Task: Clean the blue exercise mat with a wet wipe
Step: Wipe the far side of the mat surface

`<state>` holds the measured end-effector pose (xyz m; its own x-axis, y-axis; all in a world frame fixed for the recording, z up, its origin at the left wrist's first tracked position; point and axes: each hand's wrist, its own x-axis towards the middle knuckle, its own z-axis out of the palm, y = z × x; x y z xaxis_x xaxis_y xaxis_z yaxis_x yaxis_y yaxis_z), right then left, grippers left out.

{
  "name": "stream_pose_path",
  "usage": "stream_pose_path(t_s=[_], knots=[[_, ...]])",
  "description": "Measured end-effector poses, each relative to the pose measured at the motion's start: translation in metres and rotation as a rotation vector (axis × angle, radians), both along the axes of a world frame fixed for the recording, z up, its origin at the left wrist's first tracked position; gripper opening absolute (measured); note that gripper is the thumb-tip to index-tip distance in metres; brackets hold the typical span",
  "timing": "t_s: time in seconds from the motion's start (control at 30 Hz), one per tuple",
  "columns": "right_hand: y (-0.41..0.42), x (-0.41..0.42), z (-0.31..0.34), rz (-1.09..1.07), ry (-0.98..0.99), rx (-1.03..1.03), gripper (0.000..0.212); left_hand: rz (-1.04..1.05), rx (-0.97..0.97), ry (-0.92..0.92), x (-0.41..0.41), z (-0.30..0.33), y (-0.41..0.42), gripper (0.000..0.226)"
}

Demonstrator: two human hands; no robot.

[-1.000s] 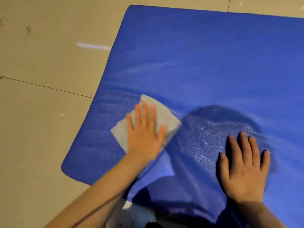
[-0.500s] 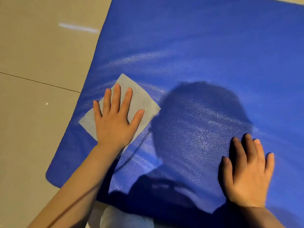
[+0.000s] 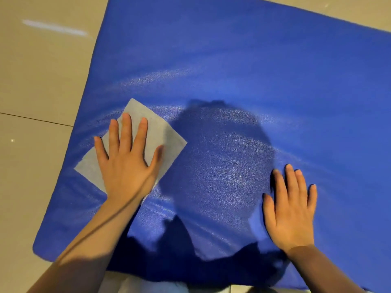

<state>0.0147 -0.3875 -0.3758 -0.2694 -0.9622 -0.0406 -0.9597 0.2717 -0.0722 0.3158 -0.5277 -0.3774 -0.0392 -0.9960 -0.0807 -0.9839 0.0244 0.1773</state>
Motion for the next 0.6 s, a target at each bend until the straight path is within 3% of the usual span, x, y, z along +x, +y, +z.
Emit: stream_pose_path(t_s=[0.33,0.6], knots=[[0.000,0.001,-0.001,-0.025,-0.035,-0.041,0.063,0.014,0.008,-0.063,0.004,0.004,0.000,0.074],[0.000,0.003,-0.001,-0.022,-0.081,-0.140,0.061,0.362,0.125,-0.067,0.030,0.009,0.024,0.077]])
